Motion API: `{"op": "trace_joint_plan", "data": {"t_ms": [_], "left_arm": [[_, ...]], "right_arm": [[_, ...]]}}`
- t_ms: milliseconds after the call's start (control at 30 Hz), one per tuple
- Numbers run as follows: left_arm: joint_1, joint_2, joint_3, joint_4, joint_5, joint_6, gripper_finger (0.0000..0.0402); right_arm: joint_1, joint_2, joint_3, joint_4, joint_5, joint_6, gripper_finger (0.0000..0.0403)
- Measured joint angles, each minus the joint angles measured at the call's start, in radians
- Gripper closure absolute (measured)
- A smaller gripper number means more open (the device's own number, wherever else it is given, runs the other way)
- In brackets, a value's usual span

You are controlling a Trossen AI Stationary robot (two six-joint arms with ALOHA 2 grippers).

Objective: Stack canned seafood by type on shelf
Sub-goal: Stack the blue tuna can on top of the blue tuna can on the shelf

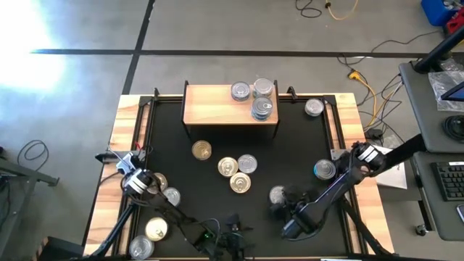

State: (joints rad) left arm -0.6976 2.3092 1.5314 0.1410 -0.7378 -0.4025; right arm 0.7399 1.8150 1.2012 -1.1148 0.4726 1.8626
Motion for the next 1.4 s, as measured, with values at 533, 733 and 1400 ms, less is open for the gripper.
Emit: {"op": "trace_joint_plan", "data": {"t_ms": [533, 733, 1400], "left_arm": [[0.105, -0.017, -0.012, -0.118, 0.048, -0.071, 0.0132], [0.098, -0.017, -0.011, -0.108, 0.086, -0.085, 0.0108], [0.233, -0.010, -0.011, -0.132, 0.304, 0.078, 0.0056]], "right_arm": [[0.059, 0.005, 0.153, 0.048, 0.040, -0.252, 0.0381], [0.091, 0.003, 0.137, -0.137, 0.074, -0.293, 0.0381], [0.087, 0.003, -0.069, 0.265, 0.022, -0.382, 0.0381]]}}
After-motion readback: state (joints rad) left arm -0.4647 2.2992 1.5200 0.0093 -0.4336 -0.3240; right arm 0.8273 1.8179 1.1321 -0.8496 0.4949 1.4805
